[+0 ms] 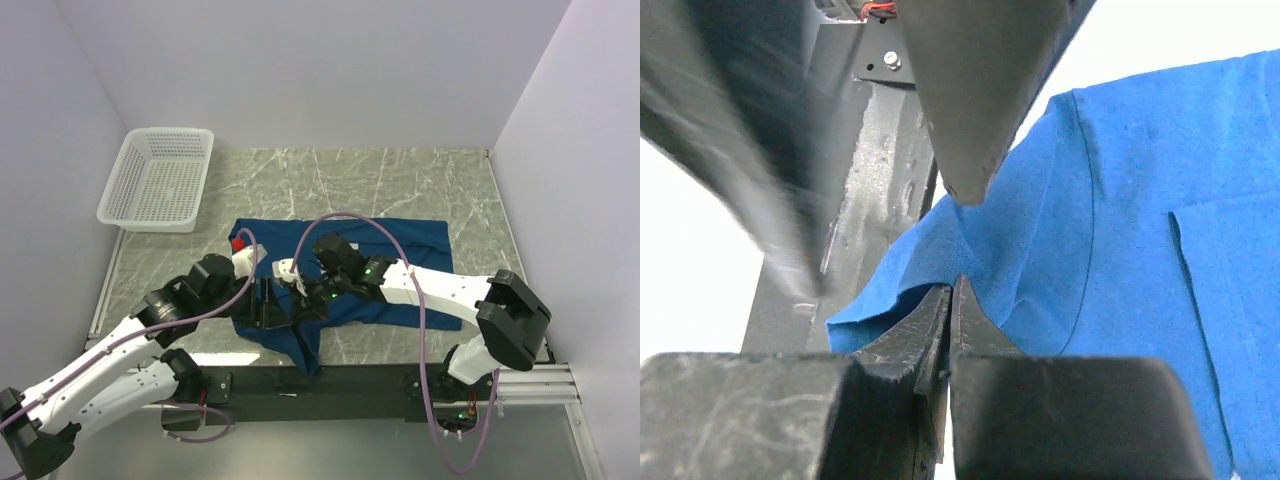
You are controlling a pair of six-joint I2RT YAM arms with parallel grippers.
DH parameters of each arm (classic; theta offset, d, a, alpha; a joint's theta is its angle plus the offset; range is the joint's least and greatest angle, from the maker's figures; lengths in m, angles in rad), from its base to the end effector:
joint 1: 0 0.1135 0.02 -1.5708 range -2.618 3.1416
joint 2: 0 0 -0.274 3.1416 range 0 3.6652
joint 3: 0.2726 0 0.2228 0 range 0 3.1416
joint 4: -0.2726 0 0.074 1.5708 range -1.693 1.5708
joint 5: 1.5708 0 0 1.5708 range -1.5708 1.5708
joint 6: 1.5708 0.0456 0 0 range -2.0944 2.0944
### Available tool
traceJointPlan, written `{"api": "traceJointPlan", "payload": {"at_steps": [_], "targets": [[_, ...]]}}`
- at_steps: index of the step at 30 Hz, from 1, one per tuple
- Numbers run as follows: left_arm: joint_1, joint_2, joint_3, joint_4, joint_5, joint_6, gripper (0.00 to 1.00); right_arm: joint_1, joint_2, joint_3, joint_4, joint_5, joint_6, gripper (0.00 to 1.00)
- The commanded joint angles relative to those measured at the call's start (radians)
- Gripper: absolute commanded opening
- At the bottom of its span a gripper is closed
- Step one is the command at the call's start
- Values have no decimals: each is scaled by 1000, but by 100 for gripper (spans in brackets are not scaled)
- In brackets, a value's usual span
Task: Fold and stack the t-shirts
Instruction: Fold the tshirt
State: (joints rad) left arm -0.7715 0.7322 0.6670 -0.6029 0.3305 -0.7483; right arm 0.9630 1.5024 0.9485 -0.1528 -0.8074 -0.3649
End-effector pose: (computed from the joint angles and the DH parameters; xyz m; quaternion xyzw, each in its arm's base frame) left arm 0.0801 -0.0986 0.2700 0.0820 0.8867 -0.4037 0.2099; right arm 0.1417 0.2615 0.2565 -0.6442 0.5563 0.4543 0.2629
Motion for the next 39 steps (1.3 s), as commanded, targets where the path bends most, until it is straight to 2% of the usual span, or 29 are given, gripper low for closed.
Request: {"api": "traceJointPlan", "payload": {"at_steps": [1,5,8,10,11,12,14,16,20,23,26,31,39], "targets": [[-8,-45,75,-17,10,142,62,-9,18,53,-17,-59,-29,1],[-9,-77,103,-53,-48,176,60,0,7,61,-94,-90,-100,2],[-9,-183,123,-46,-145,149,59,63,-25,55,-177,-95,-207,5],[-8,-284,129,-40,-183,112,59,149,-39,41,-224,-88,-287,14],[-8,-316,134,-41,-214,101,60,181,-39,36,-275,-64,-316,31],[-8,-371,134,-47,-225,84,61,210,-44,35,-295,-46,-339,39],[-8,-411,137,-63,-235,69,63,278,-50,33,-350,-1,-407,51],[-8,-444,138,-93,-237,55,63,281,-67,35,-364,5,-428,55],[-8,-453,135,-115,-248,50,64,275,-62,41,-392,40,-474,57],[-8,-442,137,-107,-248,55,64,315,-16,41,-317,59,-382,52],[-8,-438,157,-129,-258,49,64,367,44,55,-231,154,-283,47],[-8,-505,181,-164,-318,6,64,456,160,99,-130,368,-126,46],[-8,-582,134,-161,-312,-48,65,494,176,68,-41,507,-108,49]]}}
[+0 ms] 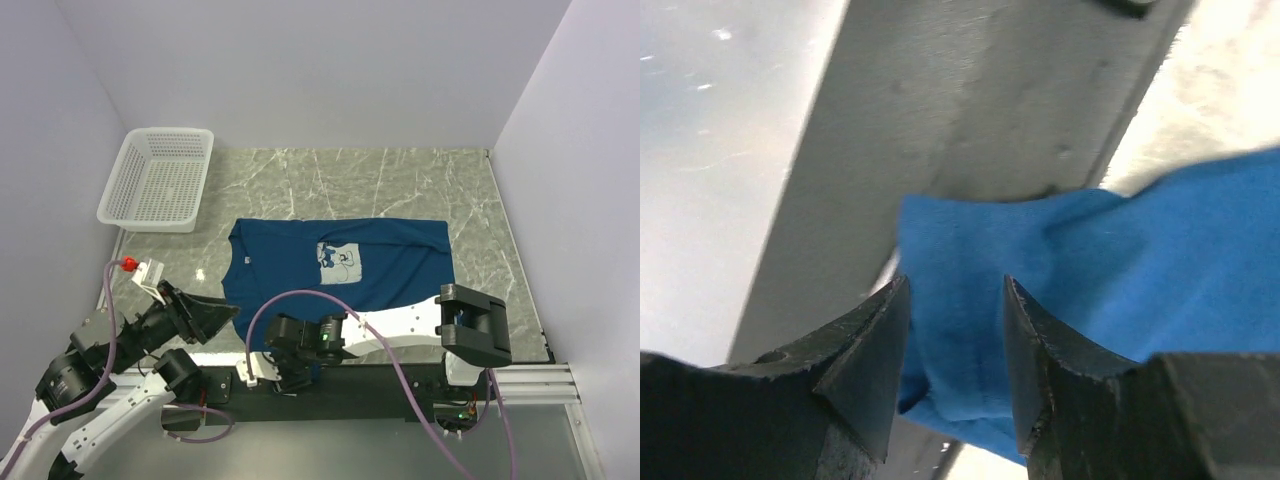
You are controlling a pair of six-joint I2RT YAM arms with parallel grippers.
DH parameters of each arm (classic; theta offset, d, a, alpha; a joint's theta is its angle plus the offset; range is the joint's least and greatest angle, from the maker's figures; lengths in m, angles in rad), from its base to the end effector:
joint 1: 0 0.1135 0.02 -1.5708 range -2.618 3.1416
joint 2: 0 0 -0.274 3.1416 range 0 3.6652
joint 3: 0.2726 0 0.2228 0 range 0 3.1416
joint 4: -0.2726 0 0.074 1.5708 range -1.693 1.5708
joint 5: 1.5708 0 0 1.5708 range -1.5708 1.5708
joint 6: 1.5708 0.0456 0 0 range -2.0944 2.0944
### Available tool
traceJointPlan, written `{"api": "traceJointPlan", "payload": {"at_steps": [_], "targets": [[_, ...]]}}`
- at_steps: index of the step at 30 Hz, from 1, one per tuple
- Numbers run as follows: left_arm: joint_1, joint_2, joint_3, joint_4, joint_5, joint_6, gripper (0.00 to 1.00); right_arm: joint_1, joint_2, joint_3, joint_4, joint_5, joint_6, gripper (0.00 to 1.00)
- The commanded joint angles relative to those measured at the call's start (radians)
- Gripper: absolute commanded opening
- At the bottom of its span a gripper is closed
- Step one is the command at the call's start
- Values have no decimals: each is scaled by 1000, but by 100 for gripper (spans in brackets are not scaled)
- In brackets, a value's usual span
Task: Fold and stack the t-shirts
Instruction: Fold the tshirt
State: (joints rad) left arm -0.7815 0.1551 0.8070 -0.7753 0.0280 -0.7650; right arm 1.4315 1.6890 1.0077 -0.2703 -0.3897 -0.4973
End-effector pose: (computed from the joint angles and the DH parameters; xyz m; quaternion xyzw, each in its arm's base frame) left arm 0.0006 -0.0024 0.3190 0.0155 0.7492 -0.4700 0.4665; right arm 0.0279 0.3235 0.2024 -0.8014 0.4841 0.2993 0.1839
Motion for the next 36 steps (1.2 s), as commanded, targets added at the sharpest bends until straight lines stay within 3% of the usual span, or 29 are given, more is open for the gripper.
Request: {"api": "traceJointPlan", "payload": {"at_steps": [1,24,33,36], "targets": [[2,-6,-8,10,-11,-33,65,33,1,8,80,103,23,50],[1,-26,-19,8,3,-33,66,109,60,23,16,103,-46,48],[2,-31,-32,16,10,-37,66,132,74,57,3,114,-46,13],[1,-29,-34,22,10,-40,66,130,60,58,5,109,-49,13]]}}
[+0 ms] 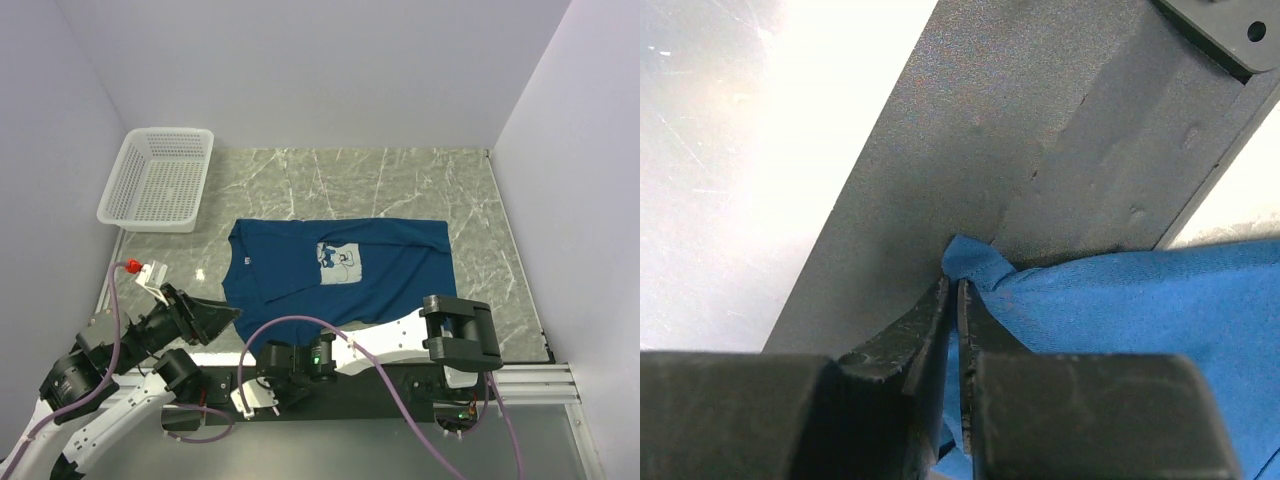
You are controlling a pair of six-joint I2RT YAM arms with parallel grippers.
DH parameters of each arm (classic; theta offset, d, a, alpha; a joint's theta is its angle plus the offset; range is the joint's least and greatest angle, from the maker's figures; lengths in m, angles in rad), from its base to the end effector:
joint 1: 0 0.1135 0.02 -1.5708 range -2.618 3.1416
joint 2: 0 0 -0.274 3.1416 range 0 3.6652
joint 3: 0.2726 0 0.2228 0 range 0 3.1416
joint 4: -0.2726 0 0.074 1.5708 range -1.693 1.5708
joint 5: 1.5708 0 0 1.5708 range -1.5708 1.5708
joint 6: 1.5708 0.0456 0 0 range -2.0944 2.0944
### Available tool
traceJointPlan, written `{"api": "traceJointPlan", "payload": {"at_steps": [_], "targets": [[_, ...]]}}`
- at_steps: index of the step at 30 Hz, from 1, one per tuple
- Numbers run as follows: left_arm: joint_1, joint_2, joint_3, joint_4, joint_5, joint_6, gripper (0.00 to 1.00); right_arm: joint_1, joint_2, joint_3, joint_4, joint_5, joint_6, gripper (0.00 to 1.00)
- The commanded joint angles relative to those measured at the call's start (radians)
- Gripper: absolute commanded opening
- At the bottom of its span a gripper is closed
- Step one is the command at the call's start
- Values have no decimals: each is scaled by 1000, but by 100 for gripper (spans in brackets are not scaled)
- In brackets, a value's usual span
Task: Fold and stack the t-shirts
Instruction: Fold the tshirt
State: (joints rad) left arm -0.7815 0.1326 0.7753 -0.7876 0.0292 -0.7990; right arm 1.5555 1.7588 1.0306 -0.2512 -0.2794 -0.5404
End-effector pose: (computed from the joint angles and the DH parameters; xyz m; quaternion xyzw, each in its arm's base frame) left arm 0.0009 -0.0027 0.3091 0.0029 0.7564 -0.4725 0.4524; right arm -0.0074 0.3371 0.1868 -0.8410 0.4379 0.2567 0.1875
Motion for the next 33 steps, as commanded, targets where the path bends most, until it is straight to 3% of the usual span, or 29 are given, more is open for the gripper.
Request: {"api": "traceJointPlan", "payload": {"at_steps": [1,2,4,7,11,15,18,21,22,24,28,33], "targets": [[2,-5,-4,36,14,-5,66,8,-12,34,-16,-1,-9,14],[2,-2,-5,37,15,-8,66,6,-15,31,-19,3,-12,16],[2,1,-11,45,24,-11,66,0,-25,40,-36,5,-16,31],[2,4,-24,54,32,-19,66,-35,-68,28,-51,-23,-15,42],[2,10,-57,50,35,-101,65,-119,-139,13,-129,-125,-56,43],[2,67,-157,24,104,-273,61,-270,-266,-3,-301,-306,-260,48],[2,175,-267,50,277,-414,52,-415,-352,-30,-333,-333,-283,50],[-1,310,-358,64,401,-500,32,-587,-428,-47,-301,-326,-241,50],[1,359,-363,54,406,-508,31,-630,-447,-47,-280,-334,-227,50],[-4,384,-358,13,400,-514,31,-777,-501,-44,-269,-366,-187,50],[-7,430,-364,-42,422,-557,34,-955,-596,-84,-238,-438,-139,51],[-25,433,-406,25,445,-644,39,-1067,-699,-170,-157,-506,-90,57]]}}
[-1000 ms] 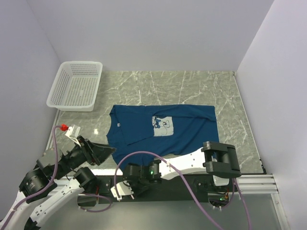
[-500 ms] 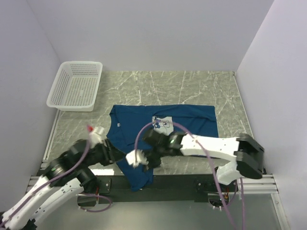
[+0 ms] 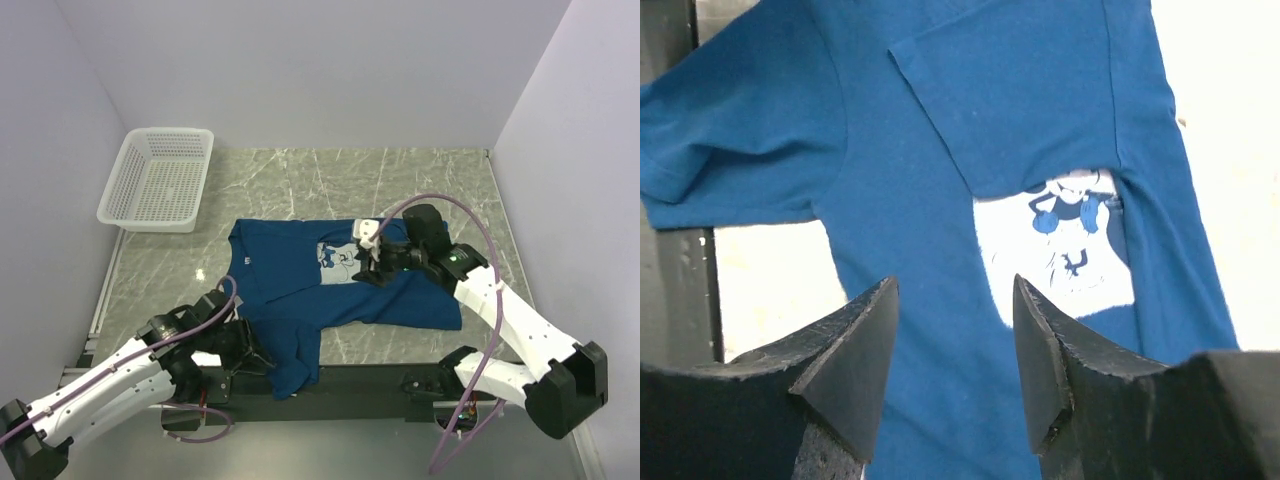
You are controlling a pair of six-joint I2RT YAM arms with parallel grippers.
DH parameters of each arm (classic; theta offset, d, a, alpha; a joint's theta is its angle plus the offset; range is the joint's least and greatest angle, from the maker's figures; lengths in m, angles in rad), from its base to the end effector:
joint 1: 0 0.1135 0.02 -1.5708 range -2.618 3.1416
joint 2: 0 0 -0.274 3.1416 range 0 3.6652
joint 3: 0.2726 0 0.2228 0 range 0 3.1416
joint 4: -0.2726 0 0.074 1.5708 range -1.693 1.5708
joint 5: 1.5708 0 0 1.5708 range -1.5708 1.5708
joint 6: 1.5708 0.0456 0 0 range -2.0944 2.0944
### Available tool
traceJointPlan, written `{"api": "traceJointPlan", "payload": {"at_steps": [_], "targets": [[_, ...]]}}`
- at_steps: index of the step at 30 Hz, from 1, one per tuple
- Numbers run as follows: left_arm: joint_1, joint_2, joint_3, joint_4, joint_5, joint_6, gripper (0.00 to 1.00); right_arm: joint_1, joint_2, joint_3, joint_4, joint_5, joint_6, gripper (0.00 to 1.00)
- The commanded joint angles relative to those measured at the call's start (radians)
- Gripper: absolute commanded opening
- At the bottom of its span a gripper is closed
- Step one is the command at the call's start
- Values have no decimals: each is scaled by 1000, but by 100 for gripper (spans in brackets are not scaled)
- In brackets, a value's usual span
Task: Fold and stack the t-shirts
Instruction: Fold the tshirt
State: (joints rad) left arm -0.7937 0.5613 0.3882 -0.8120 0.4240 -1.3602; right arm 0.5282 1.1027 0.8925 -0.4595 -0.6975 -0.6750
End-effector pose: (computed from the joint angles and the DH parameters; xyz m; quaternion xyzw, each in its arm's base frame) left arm 0.0382 -0.0656 0.1852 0.2033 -0.9157 0.3440 0.0436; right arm 0.1616 0.1282 0.3043 -0.6015 0.6133 0.2768 0.4307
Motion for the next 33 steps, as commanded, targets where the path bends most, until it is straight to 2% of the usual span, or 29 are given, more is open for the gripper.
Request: {"api": "traceJointPlan", "payload": {"at_steps": [1,6,10,17,25,33], "targets": [[-21,12,-25,68,53,-111,39,-51,-41,-27,42,-100,48,57],[-78,92,-12,131,7,-137,40,-83,-35,-27,50,-143,58,57],[-142,213,4,203,-24,-175,39,-85,-33,-29,45,-155,58,57],[-272,364,92,112,-99,-207,35,-99,-46,-38,56,-163,63,57],[-305,431,69,221,-96,-240,35,-111,-52,-43,53,-178,63,57],[-315,483,61,246,-102,-234,36,-117,-53,-43,53,-184,63,57]]}}
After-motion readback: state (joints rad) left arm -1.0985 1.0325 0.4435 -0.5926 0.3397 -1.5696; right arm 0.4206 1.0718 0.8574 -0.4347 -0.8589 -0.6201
